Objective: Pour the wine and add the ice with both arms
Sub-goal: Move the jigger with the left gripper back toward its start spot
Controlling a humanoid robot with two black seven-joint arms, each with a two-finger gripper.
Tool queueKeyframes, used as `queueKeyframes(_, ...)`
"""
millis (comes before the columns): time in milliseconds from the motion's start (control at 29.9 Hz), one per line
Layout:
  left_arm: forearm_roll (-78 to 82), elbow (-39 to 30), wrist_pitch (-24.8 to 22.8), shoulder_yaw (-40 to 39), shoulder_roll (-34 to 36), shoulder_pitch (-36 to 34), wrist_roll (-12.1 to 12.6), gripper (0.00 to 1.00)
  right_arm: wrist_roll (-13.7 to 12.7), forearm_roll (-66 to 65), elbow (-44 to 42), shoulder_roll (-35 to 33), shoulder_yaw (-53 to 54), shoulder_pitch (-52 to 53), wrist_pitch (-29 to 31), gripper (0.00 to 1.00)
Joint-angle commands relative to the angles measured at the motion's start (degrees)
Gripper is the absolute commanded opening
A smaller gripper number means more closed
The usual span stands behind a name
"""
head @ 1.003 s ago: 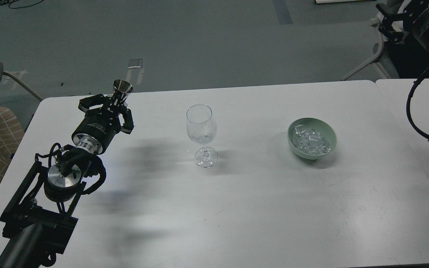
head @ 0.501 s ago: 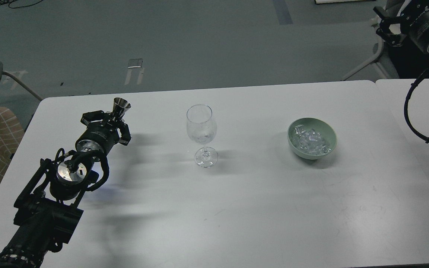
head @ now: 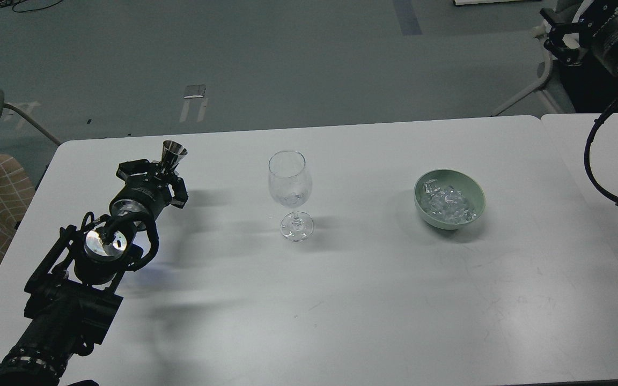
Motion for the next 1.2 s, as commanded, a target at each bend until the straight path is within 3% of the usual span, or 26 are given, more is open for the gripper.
queueKeyframes(0, -0.19, 0.01, -0.03, -0.1, -0.07, -0.01, -0.07, 0.23, -0.01, 0.0, 0.09, 0.1, 0.0, 0.06, 0.0, 1.0)
queueKeyframes(134, -0.28, 0.01, -0.03, -0.1, -0.07, -0.1, -0.07, 0.28, -0.01, 0.0, 0.09, -0.16, 0.0, 0.06, 0.0, 1.0)
queueKeyframes(1036, -0.28, 1.68, -1.7, 0.08, -0.95, -0.1, -0.07, 0.4, -0.01, 0.0, 0.17, -0.51, 0.09, -0.03, 0.09, 1.0)
queueKeyframes(1170, -0.28, 1.68, -1.7, 0.08, -0.95, -0.1, -0.07, 0.46, -0.1, 0.0, 0.17, -0.52, 0.09, -0.03, 0.09, 1.0)
